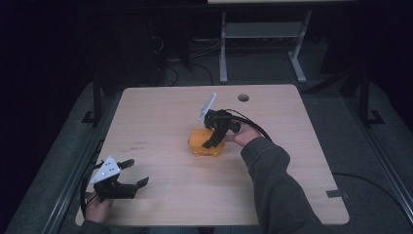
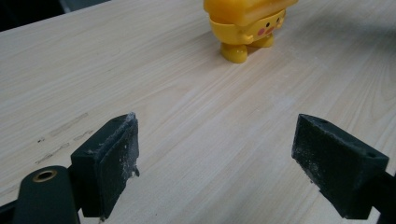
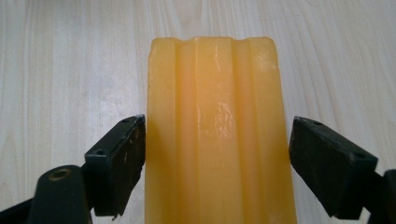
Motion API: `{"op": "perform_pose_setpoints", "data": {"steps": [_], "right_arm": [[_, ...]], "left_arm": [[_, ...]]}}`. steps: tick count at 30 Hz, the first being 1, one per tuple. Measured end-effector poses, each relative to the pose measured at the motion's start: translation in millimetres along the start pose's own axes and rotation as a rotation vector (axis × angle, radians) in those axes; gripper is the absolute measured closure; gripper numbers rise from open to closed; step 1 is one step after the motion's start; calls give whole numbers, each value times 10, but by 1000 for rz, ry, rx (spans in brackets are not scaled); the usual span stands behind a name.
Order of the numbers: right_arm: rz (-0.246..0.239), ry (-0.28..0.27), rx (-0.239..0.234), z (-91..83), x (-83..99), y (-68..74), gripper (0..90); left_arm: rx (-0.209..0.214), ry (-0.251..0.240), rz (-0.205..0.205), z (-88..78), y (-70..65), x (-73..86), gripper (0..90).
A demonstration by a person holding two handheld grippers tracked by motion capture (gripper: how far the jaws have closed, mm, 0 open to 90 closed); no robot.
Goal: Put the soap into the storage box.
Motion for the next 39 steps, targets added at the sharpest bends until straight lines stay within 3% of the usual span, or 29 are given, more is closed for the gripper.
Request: {"op": "perform_pose_setpoints", "data": {"steps": [25,39], "right_arm": [[32,-48,53,-290,139,-35,199],[102,-41,67,-424,366,-69,200]], "left_arm": [[1,-8,-8,13,-11,-2,143],[2,8,1,14,-8,6,143]]}}
Point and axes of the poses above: each handheld gripper's, and its own axes: z roughly forward along the jaws, x roughly out of its underside, y roughly to its left, the point moved 6 cm from there along z, roughly forward along the jaws, and after that the axes turned 14 degrees about x, right-handed, at the moved point
